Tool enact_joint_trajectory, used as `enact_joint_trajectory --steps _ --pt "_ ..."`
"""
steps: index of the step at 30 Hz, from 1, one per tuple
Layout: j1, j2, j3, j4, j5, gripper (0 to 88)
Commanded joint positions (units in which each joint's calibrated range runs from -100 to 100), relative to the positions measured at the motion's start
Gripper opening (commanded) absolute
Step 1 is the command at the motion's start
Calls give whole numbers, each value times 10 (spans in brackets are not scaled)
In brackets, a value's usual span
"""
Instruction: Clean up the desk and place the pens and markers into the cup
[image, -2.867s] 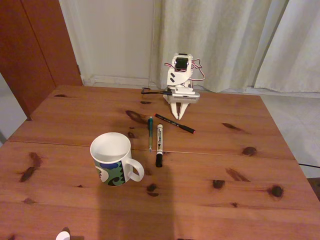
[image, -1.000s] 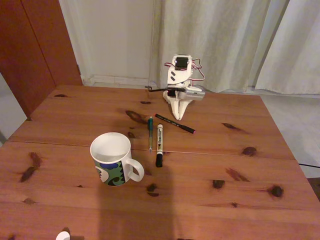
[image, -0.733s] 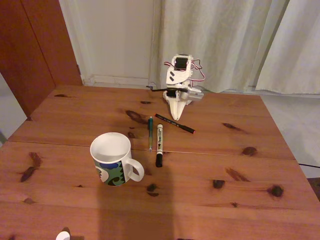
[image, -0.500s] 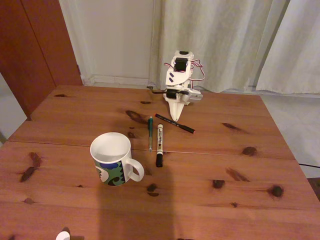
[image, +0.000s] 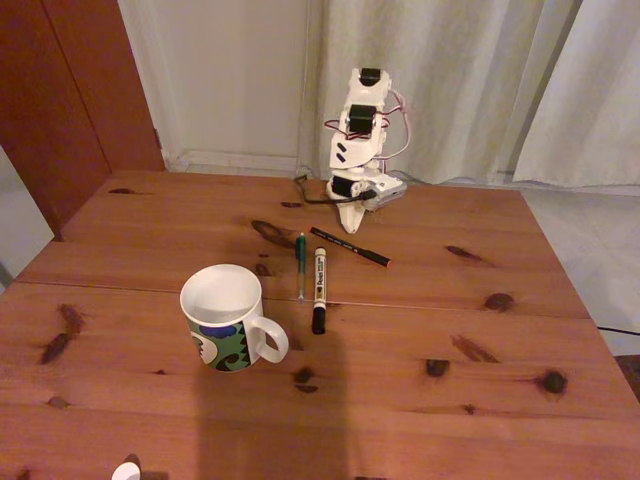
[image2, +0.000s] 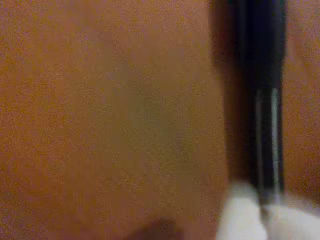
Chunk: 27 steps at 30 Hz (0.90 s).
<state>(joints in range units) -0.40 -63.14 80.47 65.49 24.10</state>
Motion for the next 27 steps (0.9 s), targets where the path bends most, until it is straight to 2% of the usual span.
enact_joint_trajectory --steps 1,14,27 --pt "1 14 -68 4 -4 9" --pt "1 52 -96 1 0 9" --pt "-4 238 -210 1 -4 9"
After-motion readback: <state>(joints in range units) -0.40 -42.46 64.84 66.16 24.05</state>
